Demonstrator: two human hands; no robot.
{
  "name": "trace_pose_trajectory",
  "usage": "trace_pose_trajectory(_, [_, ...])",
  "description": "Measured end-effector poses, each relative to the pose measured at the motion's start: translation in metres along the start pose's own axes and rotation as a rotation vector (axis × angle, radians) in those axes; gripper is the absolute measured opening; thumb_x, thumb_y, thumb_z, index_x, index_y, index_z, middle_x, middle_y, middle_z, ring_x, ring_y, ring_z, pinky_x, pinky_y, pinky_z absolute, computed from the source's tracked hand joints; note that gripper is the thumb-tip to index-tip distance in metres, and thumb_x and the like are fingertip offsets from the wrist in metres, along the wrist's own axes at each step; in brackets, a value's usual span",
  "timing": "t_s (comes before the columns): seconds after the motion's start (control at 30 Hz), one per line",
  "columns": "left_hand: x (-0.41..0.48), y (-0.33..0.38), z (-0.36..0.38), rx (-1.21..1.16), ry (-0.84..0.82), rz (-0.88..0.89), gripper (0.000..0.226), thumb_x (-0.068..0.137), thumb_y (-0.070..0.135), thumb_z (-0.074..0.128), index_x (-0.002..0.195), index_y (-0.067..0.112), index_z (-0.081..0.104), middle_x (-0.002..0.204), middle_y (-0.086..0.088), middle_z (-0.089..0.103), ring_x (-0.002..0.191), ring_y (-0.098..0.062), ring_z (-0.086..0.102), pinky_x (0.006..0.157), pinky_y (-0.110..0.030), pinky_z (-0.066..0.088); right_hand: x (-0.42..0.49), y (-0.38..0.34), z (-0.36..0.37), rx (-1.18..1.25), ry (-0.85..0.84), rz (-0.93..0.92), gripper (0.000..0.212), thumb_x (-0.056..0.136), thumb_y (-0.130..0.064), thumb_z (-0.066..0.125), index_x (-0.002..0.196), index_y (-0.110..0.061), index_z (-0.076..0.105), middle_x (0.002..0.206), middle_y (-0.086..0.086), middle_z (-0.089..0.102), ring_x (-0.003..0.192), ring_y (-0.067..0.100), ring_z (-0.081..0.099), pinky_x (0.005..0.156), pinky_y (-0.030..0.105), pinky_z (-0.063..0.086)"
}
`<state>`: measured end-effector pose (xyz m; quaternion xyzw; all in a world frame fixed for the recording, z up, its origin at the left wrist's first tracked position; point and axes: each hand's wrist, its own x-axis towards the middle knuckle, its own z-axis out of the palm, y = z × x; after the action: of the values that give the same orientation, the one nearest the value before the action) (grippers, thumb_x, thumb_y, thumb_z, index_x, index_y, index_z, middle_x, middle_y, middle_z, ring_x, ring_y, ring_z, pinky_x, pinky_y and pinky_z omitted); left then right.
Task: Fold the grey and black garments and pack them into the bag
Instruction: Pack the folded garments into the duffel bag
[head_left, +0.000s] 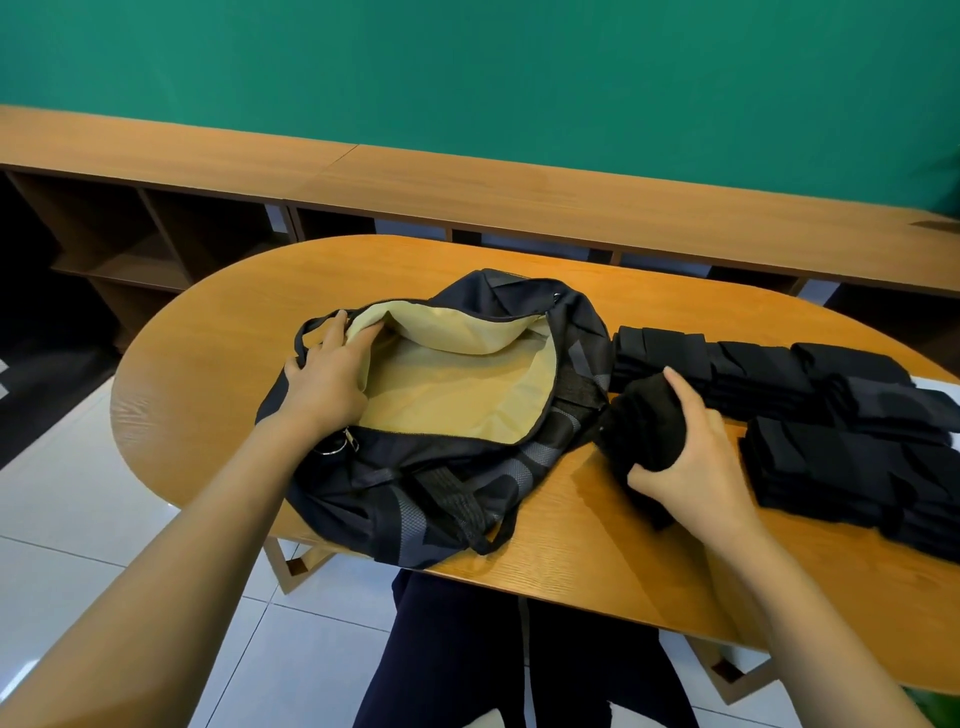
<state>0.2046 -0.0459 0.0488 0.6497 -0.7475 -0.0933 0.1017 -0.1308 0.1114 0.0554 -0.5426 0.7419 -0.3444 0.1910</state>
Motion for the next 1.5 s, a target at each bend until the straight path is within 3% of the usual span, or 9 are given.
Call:
trace_pose_trajectory(0.17, [0.001,0.0,-0.009,-0.045,-0.01,0.021,0.096,0.079,-0.012,0.054,0.152,0.033,0.013,0.162,0.001,-0.003,0.139,-0.04,0.023,0.101,-0.067,0.027,0.011,-0.072,0.0,0.284,-0.004,-0.149,0.1,0.071,-0.008,0.08,0.149,-0.04,0.024,0.132,-0.013,0.04,0.117,0.005,0.042,0.095,0.028,0.039])
trace_pose_trajectory(0.4, [0.01,-0.018,-0.015,-0.175,-0.044,0.121,0.104,0.075,-0.011,0.06,0.149,0.042,0.011,0.162,0.007,-0.007,0.144,-0.038,0.019,0.099,-0.063,0.039,0.055,-0.156,0.08,0.815,-0.271,-0.24,0.09,0.078,0.008,0.073,0.149,-0.023,0.028,0.145,-0.001,0.046,0.128,0.011,0.05,0.099,0.029,0.05])
trace_pose_trajectory(0.67, [0.014,-0.021,-0.008,-0.155,-0.022,0.141,0.095,0.075,-0.004,0.065,0.147,0.033,0.015,0.161,0.007,-0.012,0.14,-0.045,0.023,0.097,-0.061,0.042,0.069,-0.141,0.181,-0.189,-0.319,-0.192,0.111,0.07,-0.031,0.082,0.151,-0.04,0.006,0.145,0.011,0.026,0.118,0.037,0.048,0.093,0.049,0.046])
trace_pose_trajectory(0.9, [0.018,-0.021,-0.012,-0.192,0.012,0.076,0.113,0.075,-0.009,0.064,0.154,0.03,-0.007,0.16,0.009,-0.021,0.142,-0.044,0.016,0.097,-0.055,0.045,0.069,-0.142,0.198,-0.468,-0.391,-0.286,0.101,0.079,-0.073,0.055,0.153,-0.039,-0.006,0.154,0.013,0.019,0.134,0.041,0.03,0.103,0.051,0.031])
trace_pose_trajectory(1.0, [0.016,-0.024,-0.024,-0.22,-0.073,0.085,0.091,0.079,0.009,0.069,0.152,0.038,0.022,0.162,0.003,-0.015,0.145,-0.041,0.007,0.11,-0.062,0.027,0.069,-0.137,0.184,-0.355,-0.457,-0.355,0.09,0.082,-0.083,0.029,0.153,-0.041,-0.004,0.163,0.005,0.0,0.147,0.036,0.005,0.116,0.056,0.012])
trace_pose_trajectory(1.13, [0.008,-0.013,-0.049,-0.244,0.254,0.217,0.058,0.087,0.02,0.065,0.139,0.039,0.047,0.163,0.005,0.0,0.149,-0.03,0.002,0.118,-0.058,0.006,0.058,-0.108,0.142,-0.376,-0.163,-0.673,0.075,0.091,-0.074,0.014,0.153,-0.032,0.025,0.16,-0.006,0.021,0.149,0.018,0.01,0.119,0.054,-0.001])
trace_pose_trajectory(1.2, [0.016,-0.006,-0.054,-0.235,0.31,0.223,0.052,0.092,0.026,0.061,0.141,0.038,0.046,0.163,0.004,0.005,0.149,-0.03,0.006,0.118,-0.056,0.008,0.052,-0.083,0.128,-0.44,-0.196,-0.719,0.072,0.095,-0.071,0.012,0.151,-0.031,0.031,0.157,-0.007,0.029,0.149,0.018,0.014,0.119,0.055,0.001])
trace_pose_trajectory(1.3, [0.045,-0.003,-0.048,-0.247,0.138,0.134,0.047,0.097,0.018,0.055,0.14,0.035,0.048,0.163,-0.007,0.007,0.146,-0.036,0.015,0.118,-0.051,0.018,0.046,-0.052,0.125,-0.591,-0.313,-0.693,0.069,0.096,-0.071,0.012,0.152,-0.034,0.029,0.153,-0.004,0.038,0.145,0.028,0.027,0.117,0.056,0.002])
trace_pose_trajectory(1.5, [0.061,0.019,-0.02,-0.578,-0.151,0.091,0.045,0.101,-0.003,0.037,0.14,0.013,0.051,0.141,-0.012,0.053,0.132,-0.033,0.042,0.104,-0.036,0.036,0.031,-0.029,0.119,-0.7,-0.298,-0.635,0.067,0.096,-0.071,0.018,0.149,-0.033,0.034,0.137,-0.001,0.058,0.13,0.032,0.05,0.113,0.064,0.007])
